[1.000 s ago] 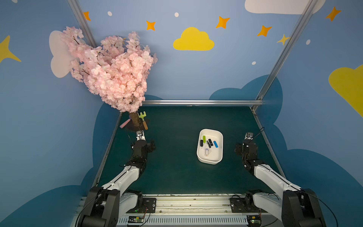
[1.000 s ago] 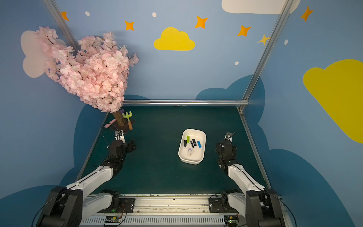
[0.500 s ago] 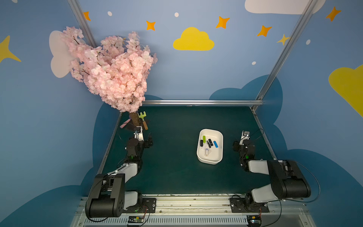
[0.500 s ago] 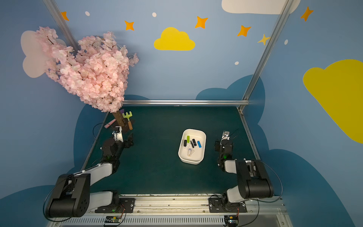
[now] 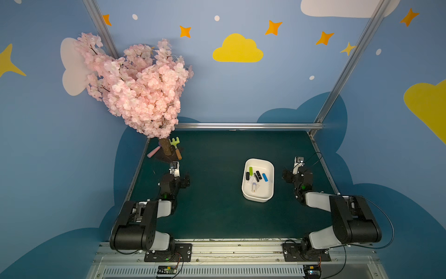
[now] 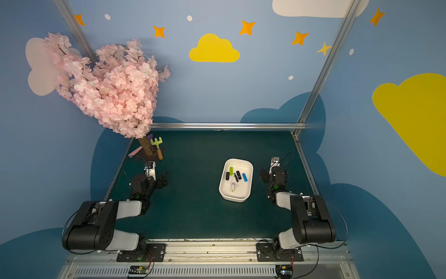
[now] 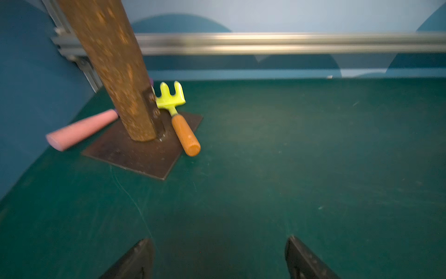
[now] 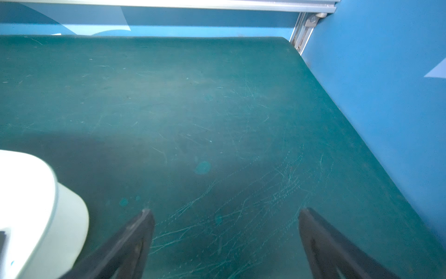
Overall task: Put the usb flash drive into the storage box
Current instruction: Reset both arms
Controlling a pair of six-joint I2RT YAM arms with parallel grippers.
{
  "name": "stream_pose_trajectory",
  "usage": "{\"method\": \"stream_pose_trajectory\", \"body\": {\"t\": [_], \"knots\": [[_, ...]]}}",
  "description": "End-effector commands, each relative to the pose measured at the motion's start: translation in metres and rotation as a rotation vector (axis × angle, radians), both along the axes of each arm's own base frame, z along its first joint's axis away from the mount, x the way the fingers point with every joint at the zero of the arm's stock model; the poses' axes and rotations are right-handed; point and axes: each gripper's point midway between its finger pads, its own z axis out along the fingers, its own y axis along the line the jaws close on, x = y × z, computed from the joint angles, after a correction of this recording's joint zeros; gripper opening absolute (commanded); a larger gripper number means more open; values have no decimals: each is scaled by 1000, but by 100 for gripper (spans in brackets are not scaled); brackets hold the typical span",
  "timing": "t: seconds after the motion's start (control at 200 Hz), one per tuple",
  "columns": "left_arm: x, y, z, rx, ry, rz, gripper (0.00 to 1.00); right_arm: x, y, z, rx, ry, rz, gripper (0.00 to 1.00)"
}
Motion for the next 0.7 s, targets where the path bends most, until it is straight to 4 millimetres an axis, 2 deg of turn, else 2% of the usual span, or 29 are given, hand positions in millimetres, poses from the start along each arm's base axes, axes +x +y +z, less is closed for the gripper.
{"method": "stream_pose_trajectory", "body": {"t": [0.0, 0.03, 0.065, 0.125, 0.205, 0.25, 0.696], "knots": [[12, -9, 10, 4, -62, -57, 93, 0, 2, 1, 12, 15, 17, 98], [10, -10, 9, 2, -59, -60, 94, 1, 2, 1, 14, 14, 18, 98], [8, -11, 10, 4, -58, -68, 100, 0, 2, 1, 15, 16, 20, 98], [12, -9, 9, 0, -46, -61, 100, 0, 2, 1, 16, 16, 21, 98], [22, 4, 6, -68, 20, -35, 100, 0, 2, 0, 15, 16, 20, 98], [20, 4, 7, -109, 1, -62, 100, 0, 2, 0, 15, 17, 20, 98], [19, 1, 6, -76, 7, -52, 100, 0, 2, 1, 15, 17, 19, 98]]}}
